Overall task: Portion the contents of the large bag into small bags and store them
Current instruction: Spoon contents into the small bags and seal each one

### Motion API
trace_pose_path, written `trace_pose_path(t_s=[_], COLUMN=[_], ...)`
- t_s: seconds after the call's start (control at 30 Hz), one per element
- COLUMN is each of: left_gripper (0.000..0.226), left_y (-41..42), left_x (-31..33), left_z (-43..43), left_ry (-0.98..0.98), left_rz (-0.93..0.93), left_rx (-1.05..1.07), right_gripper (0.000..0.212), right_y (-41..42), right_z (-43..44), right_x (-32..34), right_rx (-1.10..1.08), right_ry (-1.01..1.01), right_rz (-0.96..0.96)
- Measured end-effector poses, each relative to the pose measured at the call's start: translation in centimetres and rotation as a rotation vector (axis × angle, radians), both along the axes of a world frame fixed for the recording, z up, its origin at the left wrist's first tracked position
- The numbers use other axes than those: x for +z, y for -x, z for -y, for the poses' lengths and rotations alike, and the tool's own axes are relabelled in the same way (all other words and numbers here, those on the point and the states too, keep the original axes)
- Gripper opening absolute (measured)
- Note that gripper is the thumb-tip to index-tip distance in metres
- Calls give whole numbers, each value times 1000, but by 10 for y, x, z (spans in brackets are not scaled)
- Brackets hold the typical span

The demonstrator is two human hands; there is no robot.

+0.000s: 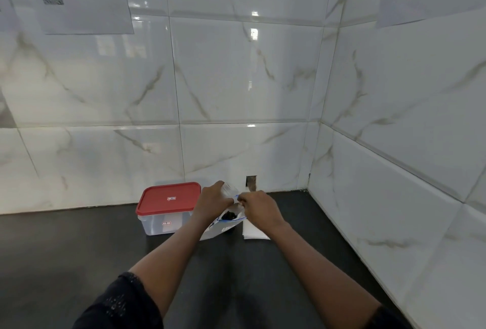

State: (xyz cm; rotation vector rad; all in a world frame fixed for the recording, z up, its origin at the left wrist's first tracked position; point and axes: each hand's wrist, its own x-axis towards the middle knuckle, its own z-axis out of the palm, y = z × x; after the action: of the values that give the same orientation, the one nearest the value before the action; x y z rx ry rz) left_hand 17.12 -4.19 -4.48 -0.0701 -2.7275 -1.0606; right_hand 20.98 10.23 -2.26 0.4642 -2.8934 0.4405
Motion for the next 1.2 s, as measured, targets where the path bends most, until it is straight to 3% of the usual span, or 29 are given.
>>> trace_pose_path(t_s=[0.1,0.2,0.37,0.57,0.8,0.93,1.0,1.1,1.2], left_gripper=[31,34,38,53,57,53,53,50,44], left_y=[-4,-8,-13,-22,-20,-16,-15,-13,-10], left_x=[1,2,0,1,-2,-2,-3,-6,-9], left_z=[5,10,15,19,18,20,21,23,26], left_ry=[12,44,67,104,32,29,33,44,37], left_rz=[-6,-8,-18,-18,-51,-64,-62,-61,-67], left_rx=[8,-38,-125,-196,-196,-185,-190,-196,-192], right_gripper=[31,30,29,40,30,39,51,54,42], right_y=[-2,-1,9,15,25,33,37,42,39], right_z=[9,19,32,41,43,55,60,67,65], right_x=[-19,-22,-25,-58,-63,-52,-44,-43,-51], right_rx=[67,80,-2,-64,-92,-132,-105,-86,-125], right_ry=[-227,-303,-192,-277,-157,-67,-170,-213,18], right_rz=[84,196,153,419,342,539,643,673,673])
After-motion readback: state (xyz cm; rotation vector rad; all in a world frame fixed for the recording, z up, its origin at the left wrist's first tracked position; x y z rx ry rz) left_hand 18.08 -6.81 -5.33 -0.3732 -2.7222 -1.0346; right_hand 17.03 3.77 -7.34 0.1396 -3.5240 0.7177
